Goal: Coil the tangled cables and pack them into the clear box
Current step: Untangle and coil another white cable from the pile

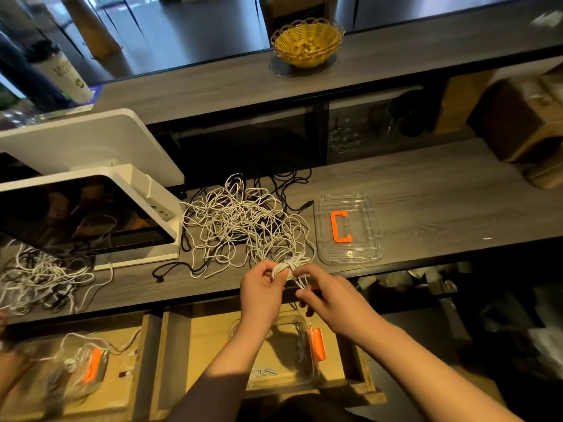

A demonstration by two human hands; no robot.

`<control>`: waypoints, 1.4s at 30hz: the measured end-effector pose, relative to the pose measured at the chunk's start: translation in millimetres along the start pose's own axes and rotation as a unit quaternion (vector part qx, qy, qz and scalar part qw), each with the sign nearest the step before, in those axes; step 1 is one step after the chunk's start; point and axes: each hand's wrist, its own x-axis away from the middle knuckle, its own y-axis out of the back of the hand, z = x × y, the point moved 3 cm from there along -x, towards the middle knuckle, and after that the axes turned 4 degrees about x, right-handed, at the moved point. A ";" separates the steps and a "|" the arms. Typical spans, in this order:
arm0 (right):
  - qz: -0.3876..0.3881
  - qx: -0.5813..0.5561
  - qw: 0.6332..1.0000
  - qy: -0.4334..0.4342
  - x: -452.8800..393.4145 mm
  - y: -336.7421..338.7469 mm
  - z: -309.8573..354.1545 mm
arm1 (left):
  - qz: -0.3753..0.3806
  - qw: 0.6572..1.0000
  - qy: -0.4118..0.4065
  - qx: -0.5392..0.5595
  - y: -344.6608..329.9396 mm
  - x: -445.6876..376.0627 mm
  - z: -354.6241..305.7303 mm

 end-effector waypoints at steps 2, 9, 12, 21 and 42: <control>-0.003 -0.073 0.997 -0.007 0.6 2.2 4.0 | 0.027 0.999 0.003 -0.018 -2.7 0.2 -0.9; 0.018 -0.322 0.945 -0.063 -1.3 17.1 6.0 | 0.094 0.994 -0.006 -0.057 -4.4 -0.6 -9.2; 0.032 -0.354 0.932 -0.073 -3.2 23.3 5.7 | 0.132 0.989 -0.004 -0.065 -0.5 -6.0 -5.6; 0.022 -0.195 0.980 -0.023 -1.5 44.5 14.7 | 0.302 0.953 0.011 -0.010 0.4 9.8 -20.4; -0.139 -0.184 0.972 0.037 4.7 43.8 22.6 | 0.131 0.868 0.104 0.468 16.2 34.4 -54.1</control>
